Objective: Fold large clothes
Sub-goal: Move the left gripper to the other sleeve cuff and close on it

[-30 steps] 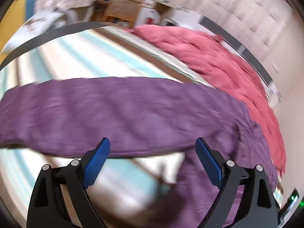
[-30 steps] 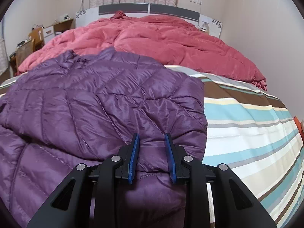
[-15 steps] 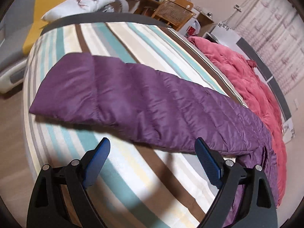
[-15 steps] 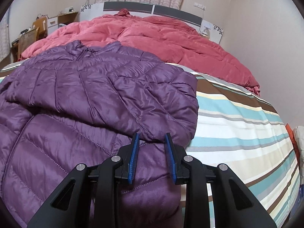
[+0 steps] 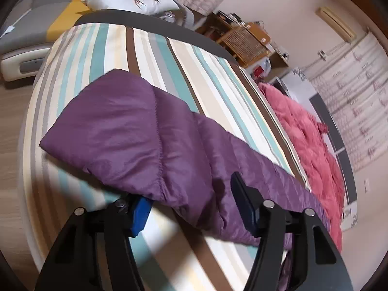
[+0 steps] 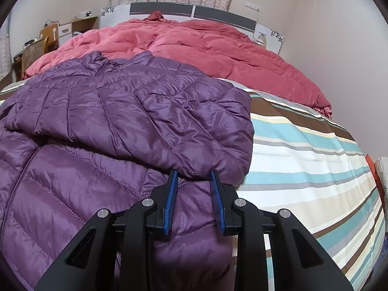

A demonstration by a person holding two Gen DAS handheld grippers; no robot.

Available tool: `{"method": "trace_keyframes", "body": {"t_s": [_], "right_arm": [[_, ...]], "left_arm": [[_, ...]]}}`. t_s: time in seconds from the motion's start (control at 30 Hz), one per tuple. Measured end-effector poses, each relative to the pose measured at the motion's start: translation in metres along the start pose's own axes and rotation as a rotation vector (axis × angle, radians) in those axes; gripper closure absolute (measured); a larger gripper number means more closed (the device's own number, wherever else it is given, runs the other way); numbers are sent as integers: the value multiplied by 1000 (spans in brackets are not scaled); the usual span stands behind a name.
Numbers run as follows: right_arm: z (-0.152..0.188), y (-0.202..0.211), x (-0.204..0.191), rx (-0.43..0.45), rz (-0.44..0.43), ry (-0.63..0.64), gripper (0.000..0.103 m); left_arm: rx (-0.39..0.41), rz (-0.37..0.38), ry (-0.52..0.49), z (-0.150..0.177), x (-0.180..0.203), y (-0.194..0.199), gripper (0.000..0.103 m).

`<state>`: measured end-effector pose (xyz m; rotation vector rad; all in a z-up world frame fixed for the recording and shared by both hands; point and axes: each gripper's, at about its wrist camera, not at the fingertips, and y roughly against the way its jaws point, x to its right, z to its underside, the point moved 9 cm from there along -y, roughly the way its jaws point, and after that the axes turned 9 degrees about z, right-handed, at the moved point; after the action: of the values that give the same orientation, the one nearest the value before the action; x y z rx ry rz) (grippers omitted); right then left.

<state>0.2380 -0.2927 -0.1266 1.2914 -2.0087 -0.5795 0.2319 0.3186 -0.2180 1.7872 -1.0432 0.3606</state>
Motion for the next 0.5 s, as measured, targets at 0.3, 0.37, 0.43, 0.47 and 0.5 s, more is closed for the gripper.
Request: {"method": "trace_keyframes", "body": {"t_s": [0.3, 0.37, 0.43, 0.47, 0.5], "right_arm": [[0, 0, -3, 1, 18, 12, 75], [1, 0, -2, 1, 18, 11, 75], [1, -1, -2, 0, 16, 11, 75], [1, 0, -2, 1, 17, 11, 75], [1, 0, -3, 1, 17, 10, 75]], "left_arm": [[91, -58, -145, -9, 46, 2, 95], [144, -44, -232, -9, 77, 13, 95], [172, -34, -317, -5, 106, 18, 95], [176, -26, -369, 0, 122, 19, 95], [180, -14, -439, 7, 142, 20, 95]]}}
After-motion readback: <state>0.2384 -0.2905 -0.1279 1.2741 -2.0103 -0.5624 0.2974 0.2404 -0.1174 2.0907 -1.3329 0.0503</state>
